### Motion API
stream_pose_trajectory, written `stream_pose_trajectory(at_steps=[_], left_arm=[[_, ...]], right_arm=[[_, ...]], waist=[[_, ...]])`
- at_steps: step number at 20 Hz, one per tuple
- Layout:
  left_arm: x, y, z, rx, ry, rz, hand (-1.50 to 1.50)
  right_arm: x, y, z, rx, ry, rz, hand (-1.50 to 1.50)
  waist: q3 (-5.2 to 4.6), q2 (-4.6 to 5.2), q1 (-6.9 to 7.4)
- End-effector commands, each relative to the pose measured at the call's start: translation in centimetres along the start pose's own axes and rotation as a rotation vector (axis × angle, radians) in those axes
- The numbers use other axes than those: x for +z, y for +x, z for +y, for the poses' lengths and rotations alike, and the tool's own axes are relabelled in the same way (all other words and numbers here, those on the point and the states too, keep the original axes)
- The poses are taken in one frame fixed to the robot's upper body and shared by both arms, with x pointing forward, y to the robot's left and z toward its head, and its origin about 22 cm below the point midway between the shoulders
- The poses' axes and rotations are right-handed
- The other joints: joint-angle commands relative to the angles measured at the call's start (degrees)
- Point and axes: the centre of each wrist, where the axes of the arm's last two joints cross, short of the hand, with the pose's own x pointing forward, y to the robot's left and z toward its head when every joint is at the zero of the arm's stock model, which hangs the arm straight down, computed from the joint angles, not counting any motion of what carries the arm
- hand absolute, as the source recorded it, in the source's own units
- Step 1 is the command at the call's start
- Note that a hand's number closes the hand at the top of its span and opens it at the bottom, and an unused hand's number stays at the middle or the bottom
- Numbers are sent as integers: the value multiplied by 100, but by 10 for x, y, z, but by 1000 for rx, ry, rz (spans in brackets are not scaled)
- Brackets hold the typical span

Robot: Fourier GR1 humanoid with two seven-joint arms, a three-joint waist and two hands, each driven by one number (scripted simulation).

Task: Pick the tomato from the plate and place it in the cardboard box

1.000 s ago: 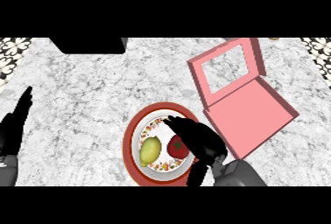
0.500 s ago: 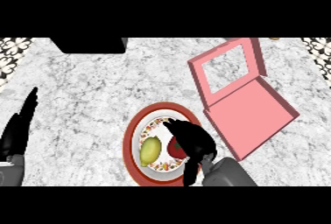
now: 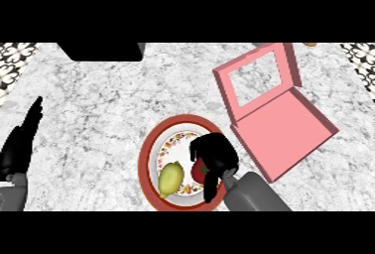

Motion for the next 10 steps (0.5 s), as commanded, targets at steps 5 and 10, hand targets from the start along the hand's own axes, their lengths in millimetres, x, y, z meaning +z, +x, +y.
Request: stream_pose_trajectory(at_steps=[5,10], left_arm=[[7,-8,-1,2,-3,12,0],[13,-19,17,11,81,67,0]], right_arm=[[29,-55,-14,87,-238,78,150],[107,-211,-55,112,-312,383,150]], waist=[[16,-1,-131],[40,-47,-658]])
